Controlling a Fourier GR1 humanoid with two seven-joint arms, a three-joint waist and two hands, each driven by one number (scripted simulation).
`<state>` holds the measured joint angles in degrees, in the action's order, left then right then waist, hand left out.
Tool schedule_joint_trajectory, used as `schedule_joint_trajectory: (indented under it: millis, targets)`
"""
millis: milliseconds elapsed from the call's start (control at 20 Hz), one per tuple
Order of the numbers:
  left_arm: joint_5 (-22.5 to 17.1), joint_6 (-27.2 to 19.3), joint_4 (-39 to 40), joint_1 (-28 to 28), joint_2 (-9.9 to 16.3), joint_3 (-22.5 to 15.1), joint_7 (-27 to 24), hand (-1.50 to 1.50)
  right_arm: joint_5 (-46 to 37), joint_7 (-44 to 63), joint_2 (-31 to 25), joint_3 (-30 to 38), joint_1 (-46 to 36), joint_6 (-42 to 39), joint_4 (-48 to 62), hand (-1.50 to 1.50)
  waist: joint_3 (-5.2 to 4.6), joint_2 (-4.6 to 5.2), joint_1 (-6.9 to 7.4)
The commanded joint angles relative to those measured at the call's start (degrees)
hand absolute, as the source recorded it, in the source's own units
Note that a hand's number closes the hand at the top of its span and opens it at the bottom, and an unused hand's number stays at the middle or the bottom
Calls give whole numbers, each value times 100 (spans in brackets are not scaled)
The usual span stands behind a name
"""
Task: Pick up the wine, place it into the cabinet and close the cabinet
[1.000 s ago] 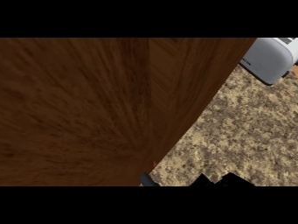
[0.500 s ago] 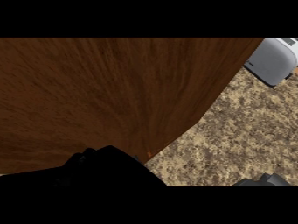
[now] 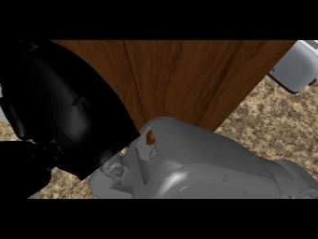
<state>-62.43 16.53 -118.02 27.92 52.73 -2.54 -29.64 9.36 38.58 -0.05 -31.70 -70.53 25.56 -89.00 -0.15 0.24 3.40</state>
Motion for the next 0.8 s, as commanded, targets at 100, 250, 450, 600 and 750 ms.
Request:
schedule_joint_trajectory:
  millis: [100, 250, 450, 600, 750]
  targets:
    - [-305, 145, 67, 16, 37, 423, 197, 150, 350, -852, 5, 616, -541, -285, 1711, 150, 8, 18, -91]
    - [-218, 303, 55, 114, 6, 450, 209, 150, 507, -1317, 5, 757, -811, -175, 2724, 150, 1, 43, 41]
    - [-436, 539, 150, 174, 138, 791, 314, 150, 337, -2073, 6, 814, -409, -357, 3394, 150, 5, 58, 49]
    - [-351, 171, -88, 90, -15, 656, 339, 150, 355, -2147, -168, 800, -234, -401, 3468, 150, 13, 47, -46]
    - [-467, 316, 151, 0, -7, 712, 344, 150, 253, -2520, -296, 746, -129, -445, 3781, 150, 5, 108, -19]
